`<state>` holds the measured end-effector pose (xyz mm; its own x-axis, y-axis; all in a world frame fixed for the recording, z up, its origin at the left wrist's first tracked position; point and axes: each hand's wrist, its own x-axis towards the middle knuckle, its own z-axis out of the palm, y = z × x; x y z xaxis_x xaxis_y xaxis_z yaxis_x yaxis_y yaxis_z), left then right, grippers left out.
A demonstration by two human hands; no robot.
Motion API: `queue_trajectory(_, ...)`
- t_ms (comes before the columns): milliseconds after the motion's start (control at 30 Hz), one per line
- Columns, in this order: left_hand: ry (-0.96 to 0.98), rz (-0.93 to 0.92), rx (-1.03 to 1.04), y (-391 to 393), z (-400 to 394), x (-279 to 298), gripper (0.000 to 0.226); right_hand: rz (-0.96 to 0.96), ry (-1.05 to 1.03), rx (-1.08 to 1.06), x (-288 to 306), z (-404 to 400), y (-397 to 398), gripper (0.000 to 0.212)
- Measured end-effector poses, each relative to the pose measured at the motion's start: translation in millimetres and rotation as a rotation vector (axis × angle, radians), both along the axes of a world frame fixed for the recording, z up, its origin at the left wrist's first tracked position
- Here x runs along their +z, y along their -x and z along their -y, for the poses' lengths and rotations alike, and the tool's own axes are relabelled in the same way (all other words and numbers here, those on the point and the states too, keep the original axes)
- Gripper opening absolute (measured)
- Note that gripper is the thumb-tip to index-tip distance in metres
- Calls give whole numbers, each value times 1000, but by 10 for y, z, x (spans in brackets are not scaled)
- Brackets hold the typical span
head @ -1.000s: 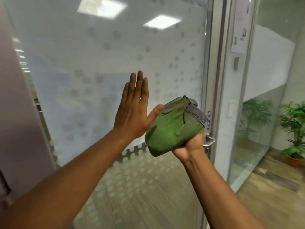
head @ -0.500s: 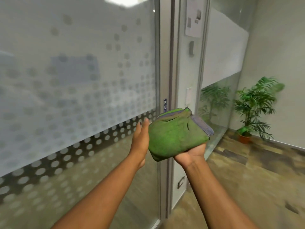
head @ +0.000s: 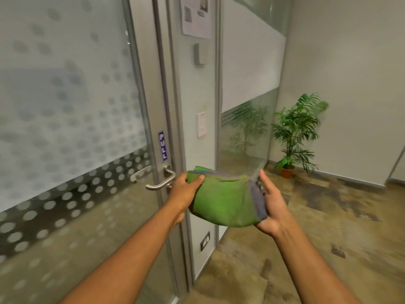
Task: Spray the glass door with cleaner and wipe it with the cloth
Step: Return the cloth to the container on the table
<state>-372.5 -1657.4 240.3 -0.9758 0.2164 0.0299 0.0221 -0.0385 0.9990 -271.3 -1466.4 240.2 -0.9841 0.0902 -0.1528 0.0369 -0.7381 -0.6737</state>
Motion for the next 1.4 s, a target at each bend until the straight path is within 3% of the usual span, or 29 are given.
queue_trajectory(67,128,-125,3,10,-223,-34,10,55,-171,-34,-127,-203,16,40)
queue_trajectory(133,214,-242,-21,3,-432,-69,7,81,-349,-128,-271,-363,11,44)
queue_trajectory(200,240,-339,-91,14,-621,-91,6,84,-481,-252,-369,-545,-1,43)
queue_trajectory(267,236,-379,-151,44,-800,-112,4,106,-606,-379,-445,-760,6,27)
queue_trajectory(467,274,-226,-117,360,-1320,-442,23,384,-806,-529,-589,-1152,149,44)
queue_trajectory(567,271,-195,-118,528,-1619,-527,29,373,-771,-454,-643,-1382,213,45)
queue_trajectory(633,274,-179,-136,676,-1811,-519,31,362,-901,-392,-742,-1557,290,48)
queue_trajectory(700,260,-130,-210,849,-2004,-524,31,416,-949,-433,-872,-1749,425,57)
queue_trajectory(767,194,-5,-337,1014,-2176,-564,25,495,-951,-521,-1008,-1974,567,80)
queue_trajectory(833,153,148,-489,1199,-2316,-605,22,495,-936,-562,-1287,-2329,750,87)
queue_trajectory(933,237,191,-606,1484,-2491,-690,25,517,-894,-593,-1308,-2550,858,101)
queue_trajectory(967,268,156,-613,1573,-2574,-734,22,523,-888,-598,-1178,-2507,850,95)
queue_trajectory(1067,326,10,-640,1699,-2828,-839,10,607,-895,-618,-838,-2344,852,44)
queue_trajectory(1200,387,-129,-620,1700,-3219,-985,20,607,-900,-631,-882,-2414,950,34)
queue_trajectory(1300,430,-142,-619,1599,-3534,-1073,18,598,-809,-563,-894,-2448,1027,13)
queue_trajectory(1400,458,-173,-643,1461,-3875,-1114,16,603,-723,-576,-917,-2597,1078,12)
